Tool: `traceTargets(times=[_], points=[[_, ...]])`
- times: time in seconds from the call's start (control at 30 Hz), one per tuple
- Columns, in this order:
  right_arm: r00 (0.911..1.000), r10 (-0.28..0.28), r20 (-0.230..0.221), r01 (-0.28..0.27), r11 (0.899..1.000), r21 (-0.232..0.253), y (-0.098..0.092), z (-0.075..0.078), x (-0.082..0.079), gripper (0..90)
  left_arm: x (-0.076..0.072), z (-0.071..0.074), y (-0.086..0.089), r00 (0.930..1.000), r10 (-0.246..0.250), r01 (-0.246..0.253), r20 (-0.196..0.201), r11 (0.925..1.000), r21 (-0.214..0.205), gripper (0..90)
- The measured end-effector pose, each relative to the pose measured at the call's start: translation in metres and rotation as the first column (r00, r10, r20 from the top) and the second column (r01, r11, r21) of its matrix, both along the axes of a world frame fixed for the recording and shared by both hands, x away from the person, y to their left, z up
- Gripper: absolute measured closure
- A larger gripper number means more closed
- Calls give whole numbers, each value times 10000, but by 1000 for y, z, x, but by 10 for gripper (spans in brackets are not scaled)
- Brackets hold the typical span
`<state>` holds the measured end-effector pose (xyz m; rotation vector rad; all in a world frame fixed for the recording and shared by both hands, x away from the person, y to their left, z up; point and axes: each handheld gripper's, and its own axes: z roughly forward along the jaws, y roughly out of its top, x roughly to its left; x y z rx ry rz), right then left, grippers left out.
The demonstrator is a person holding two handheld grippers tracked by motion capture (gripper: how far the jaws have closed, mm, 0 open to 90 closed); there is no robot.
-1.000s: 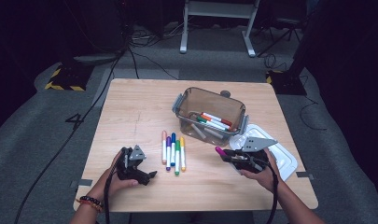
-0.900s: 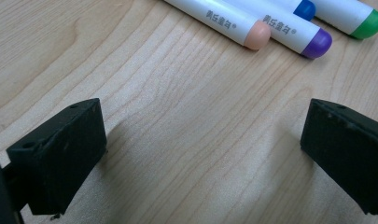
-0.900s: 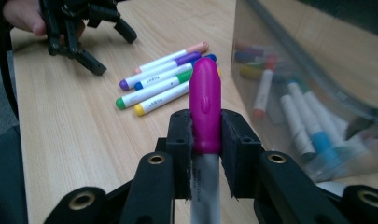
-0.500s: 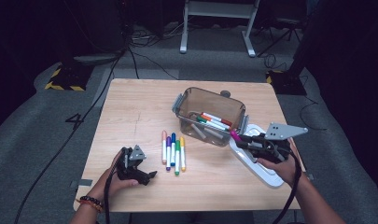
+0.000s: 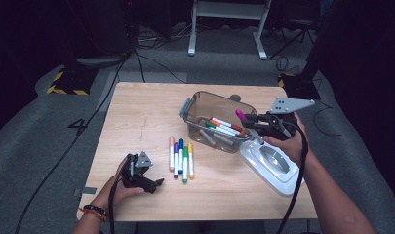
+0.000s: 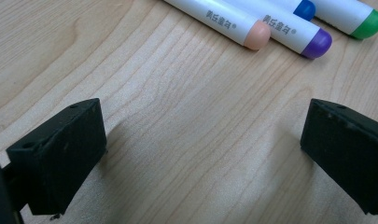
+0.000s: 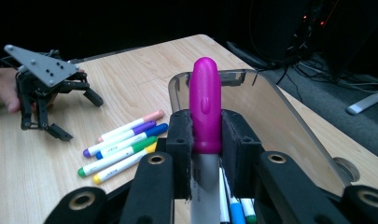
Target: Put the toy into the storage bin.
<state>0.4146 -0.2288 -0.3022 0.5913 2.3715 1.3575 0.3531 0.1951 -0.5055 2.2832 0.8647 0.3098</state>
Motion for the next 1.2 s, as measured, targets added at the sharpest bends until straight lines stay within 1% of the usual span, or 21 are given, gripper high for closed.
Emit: traceTargets(times=[0.1, 0.17, 0.3, 0.43, 0.57, 0.7, 0.8, 0.87, 0.97, 1.03, 1.07, 1.1, 1.2], points=[[9999, 35, -155, -35, 10000, -26, 6, 1, 11, 746, 0, 0, 0, 10000, 0, 0, -1, 10000, -4, 4], [9998, -14, -205, 10, 9998, -184, 12, 1, 20, 746, 0, 0, 0, 10000, 0, 0, -1, 10000, -2, 4], [9989, 11, -475, -29, 9992, -398, 24, -2, 36, 746, 0, 0, 0, 10000, 1, -1, 1, 10000, -3, 4], [9974, -36, -716, -16, 9973, -731, 36, -10, 52, 746, 0, 0, 0, 10000, -13, 13, -2, 10000, -1, 4], [9960, -44, -897, -66, 9925, -1220, 50, -17, 67, 746, 0, 0, 0, 10000, -18, 18, 1, 10000, 1, 4], [9926, -83, -1214, -120, 9862, -1653, 62, -26, 81, 746, 0, 0, 0, 10000, -30, 30, -1, 10000, -2, 4], [9873, -150, -1584, -156, 9816, -1901, 69, -38, 92, 746, 0, 0, 0, 10000, -37, 37, -1, 10000, -8, 4], [9828, -158, -1840, -252, 9756, -2180, 74, -47, 98, 746, 0, 0, 0, 10000, -36, 36, -2, 10000, -5, 4], [9731, -73, -2301, -569, 9608, -2713, 81, -59, 106, 746, 0, 0, 0, 10000, -37, 37, -9, 10000, -10, 4], [9651, -83, -2618, -785, 9444, -3192, 85, -68, 110, 746, 0, 0, 0, 10000, -37, 37, -10, 10000, -11, 4], [9626, -57, -2709, -894, 9371, -3374, 86, -71, 111, 746, 0, 0, 0, 10000, -38, 38, -9, 10000, -13, 4], [9564, -129, -2917, -955, 9302, -3545, 88, -75, 112, 746, 0, 0, 0, 10000, -37, 37, -12, 10000, -10, 4], [9438, -246, -3297, -1184, 9060, -4065, 92, -83, 114, 745, 0, 0, 0, 10000, -37, 37, -11, 10000, -15, 4]])
